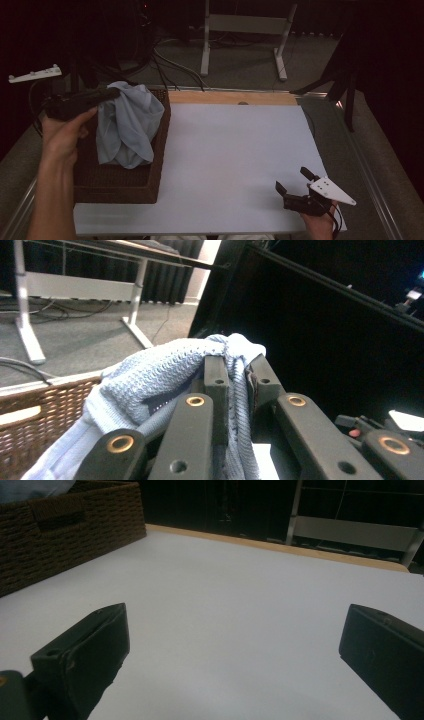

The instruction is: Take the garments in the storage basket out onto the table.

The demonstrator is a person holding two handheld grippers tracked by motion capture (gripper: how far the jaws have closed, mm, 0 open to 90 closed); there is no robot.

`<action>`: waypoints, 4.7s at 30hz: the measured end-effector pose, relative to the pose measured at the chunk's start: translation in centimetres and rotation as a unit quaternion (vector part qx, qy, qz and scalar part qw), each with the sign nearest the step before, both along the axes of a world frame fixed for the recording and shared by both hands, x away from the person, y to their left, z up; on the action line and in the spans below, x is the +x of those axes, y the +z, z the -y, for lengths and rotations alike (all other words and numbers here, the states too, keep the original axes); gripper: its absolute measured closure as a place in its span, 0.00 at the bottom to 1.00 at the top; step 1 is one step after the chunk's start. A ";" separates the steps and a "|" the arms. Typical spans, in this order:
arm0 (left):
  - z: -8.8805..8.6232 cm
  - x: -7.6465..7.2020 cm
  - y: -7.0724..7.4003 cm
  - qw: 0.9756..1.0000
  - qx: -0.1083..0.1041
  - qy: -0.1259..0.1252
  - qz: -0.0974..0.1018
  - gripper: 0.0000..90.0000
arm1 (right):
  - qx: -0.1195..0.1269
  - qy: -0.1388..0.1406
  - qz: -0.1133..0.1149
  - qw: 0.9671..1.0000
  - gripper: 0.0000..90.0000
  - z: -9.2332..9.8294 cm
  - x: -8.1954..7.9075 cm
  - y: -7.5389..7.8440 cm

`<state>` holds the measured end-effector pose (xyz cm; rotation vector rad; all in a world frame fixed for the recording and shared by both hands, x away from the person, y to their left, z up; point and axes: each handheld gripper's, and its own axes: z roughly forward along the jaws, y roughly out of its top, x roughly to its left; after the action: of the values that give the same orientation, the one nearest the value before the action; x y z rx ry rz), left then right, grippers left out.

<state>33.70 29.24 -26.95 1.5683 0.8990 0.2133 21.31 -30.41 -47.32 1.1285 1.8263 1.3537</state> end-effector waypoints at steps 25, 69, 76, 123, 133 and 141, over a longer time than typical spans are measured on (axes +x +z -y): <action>9.8 2.8 1.6 0.996 -0.016 -0.082 0.016 0.94 | 0.002 -0.001 0.002 1.000 0.00 0.2 0.0 0.1; 16.5 4.7 -0.7 0.992 -0.015 -0.127 -0.007 0.94 | 0.003 0.000 0.006 1.000 0.00 0.3 0.0 0.1; 17.5 4.7 -0.2 0.991 -0.014 -0.132 -0.004 0.94 | 0.003 0.001 0.006 1.000 0.00 0.3 0.0 0.2; 20.7 5.6 -7.6 0.988 0.012 -0.142 -0.061 0.94 | -0.001 0.001 0.007 1.000 0.00 0.3 -0.1 0.2; 20.8 5.2 -8.9 0.989 0.022 -0.135 -0.063 0.93 | -0.002 0.001 0.006 1.000 0.00 0.3 -0.1 0.2; 20.9 5.1 -9.5 0.989 0.026 -0.133 -0.067 0.93 | -0.001 0.001 0.006 1.000 0.00 0.3 -0.1 0.2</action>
<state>38.79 8.36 -36.41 1.7483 0.7824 -0.0602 21.21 -30.72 -47.13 1.1155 1.8189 1.3564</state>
